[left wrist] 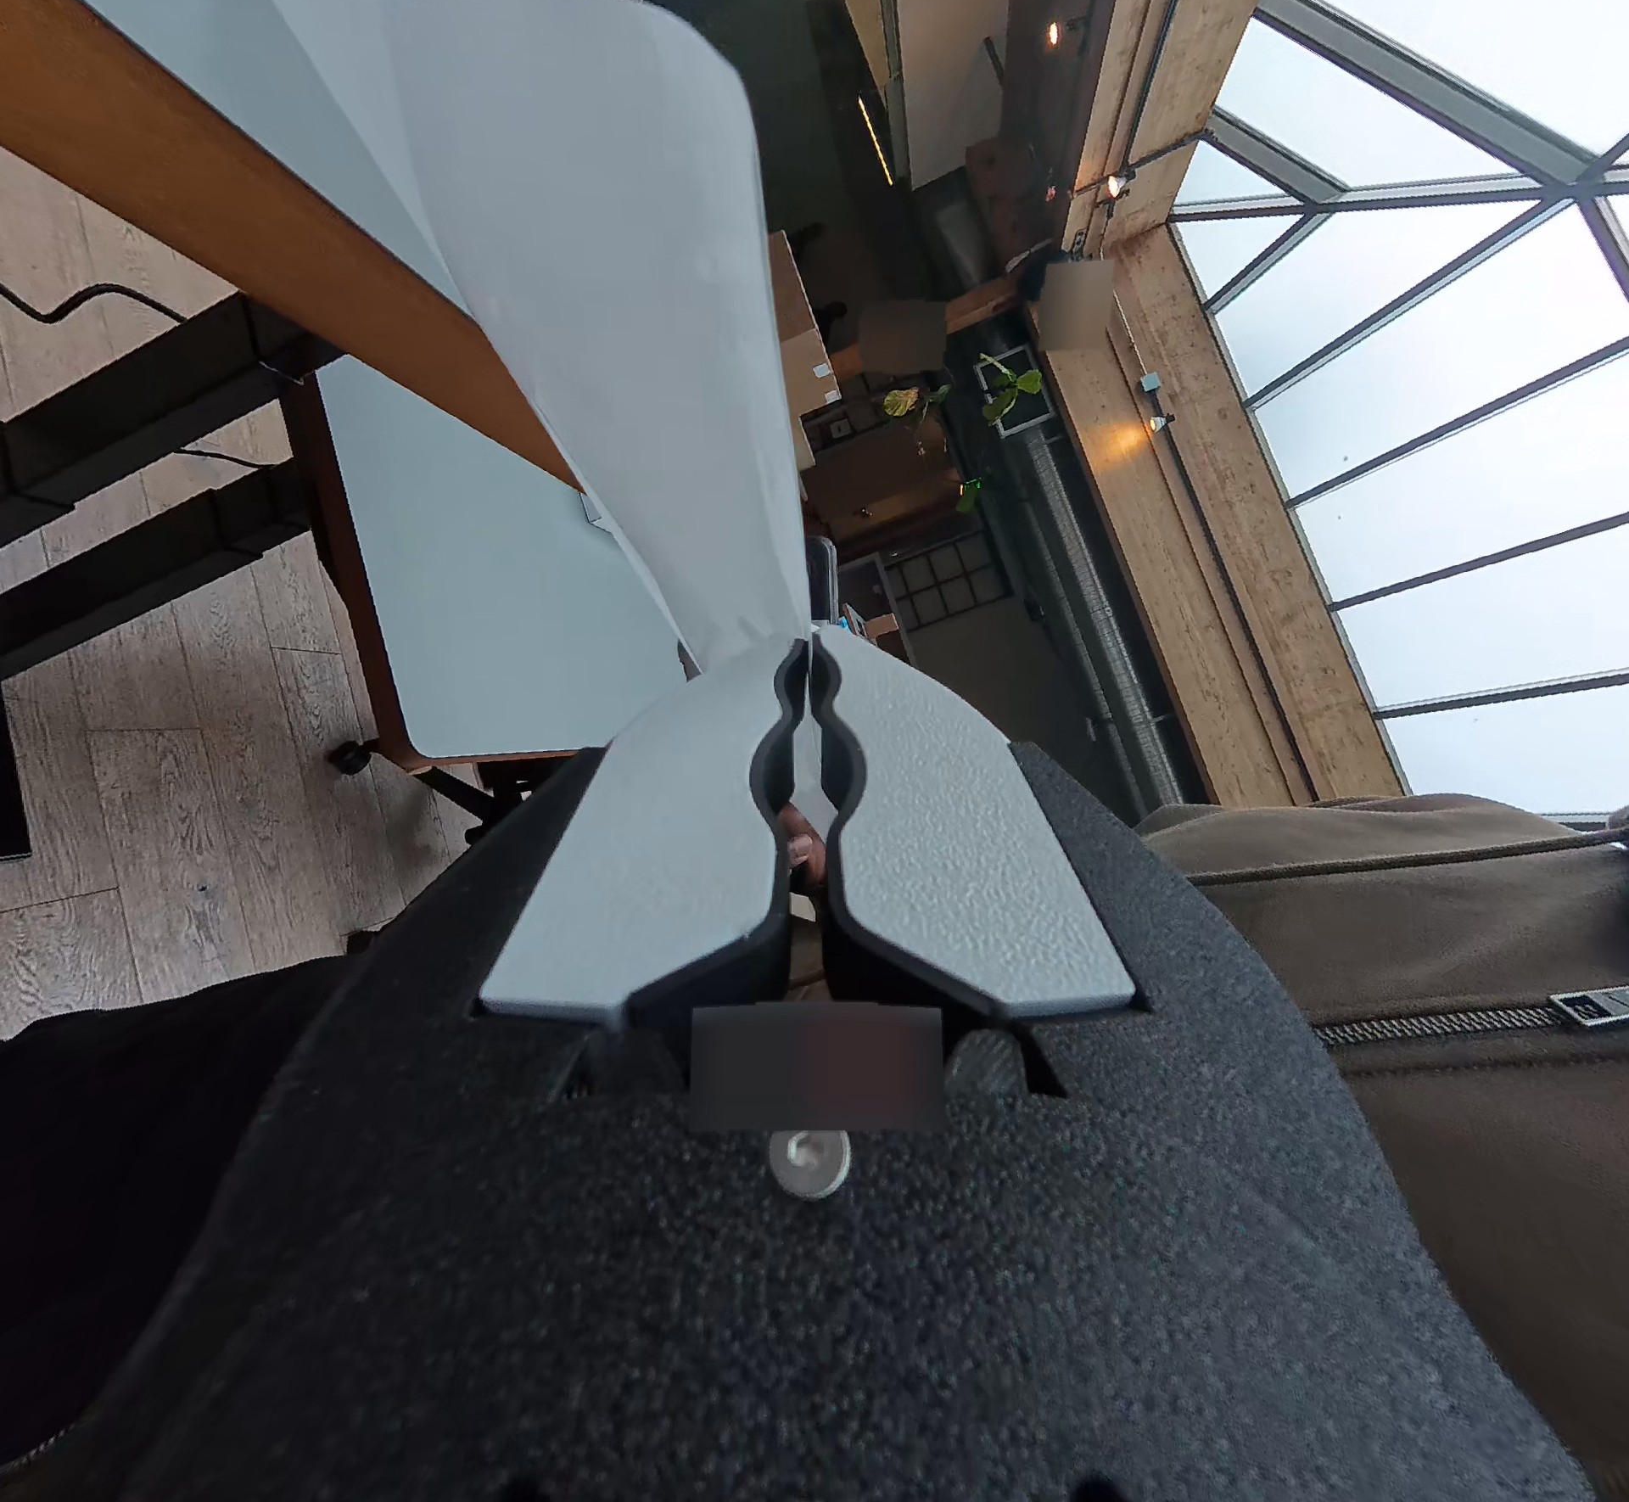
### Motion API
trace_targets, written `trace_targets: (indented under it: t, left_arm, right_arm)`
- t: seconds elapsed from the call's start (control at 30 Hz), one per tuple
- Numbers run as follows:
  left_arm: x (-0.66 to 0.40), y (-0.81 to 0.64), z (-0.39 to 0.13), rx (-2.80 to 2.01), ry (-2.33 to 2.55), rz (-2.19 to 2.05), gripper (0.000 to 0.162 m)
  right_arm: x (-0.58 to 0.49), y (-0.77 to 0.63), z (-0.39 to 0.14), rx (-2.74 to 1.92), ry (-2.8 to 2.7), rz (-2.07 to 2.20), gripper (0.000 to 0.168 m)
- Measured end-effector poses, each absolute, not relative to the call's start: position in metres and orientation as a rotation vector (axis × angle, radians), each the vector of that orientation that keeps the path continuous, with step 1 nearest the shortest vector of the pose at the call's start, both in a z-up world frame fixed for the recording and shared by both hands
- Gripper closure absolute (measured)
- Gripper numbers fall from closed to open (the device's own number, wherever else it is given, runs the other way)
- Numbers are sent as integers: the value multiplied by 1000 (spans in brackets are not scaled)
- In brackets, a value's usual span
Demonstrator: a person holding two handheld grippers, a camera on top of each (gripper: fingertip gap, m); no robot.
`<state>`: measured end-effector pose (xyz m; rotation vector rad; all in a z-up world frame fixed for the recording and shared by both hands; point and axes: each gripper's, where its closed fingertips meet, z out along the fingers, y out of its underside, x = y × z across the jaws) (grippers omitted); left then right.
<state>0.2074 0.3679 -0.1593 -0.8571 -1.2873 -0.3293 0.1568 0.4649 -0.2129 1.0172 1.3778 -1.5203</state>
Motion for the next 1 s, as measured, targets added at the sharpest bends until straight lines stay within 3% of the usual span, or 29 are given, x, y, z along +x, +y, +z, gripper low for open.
trace_targets:
  t: [0.2, 0.57, 1.0]
  left_arm:
    - [213, 362, -163, -855, -1298, -322, 162]
    - [223, 343, -148, -918, -1247, -208, 162]
    - [238, 269, -78, -1042, -1112, -6, 162]
  right_arm:
    - [161, 459, -211, 978, 1478, -1585, 168]
    - [170, 442, -179, 766, 1742, -1801, 168]
    - [184, 372, -110, 321, 1902, -1998, 168]
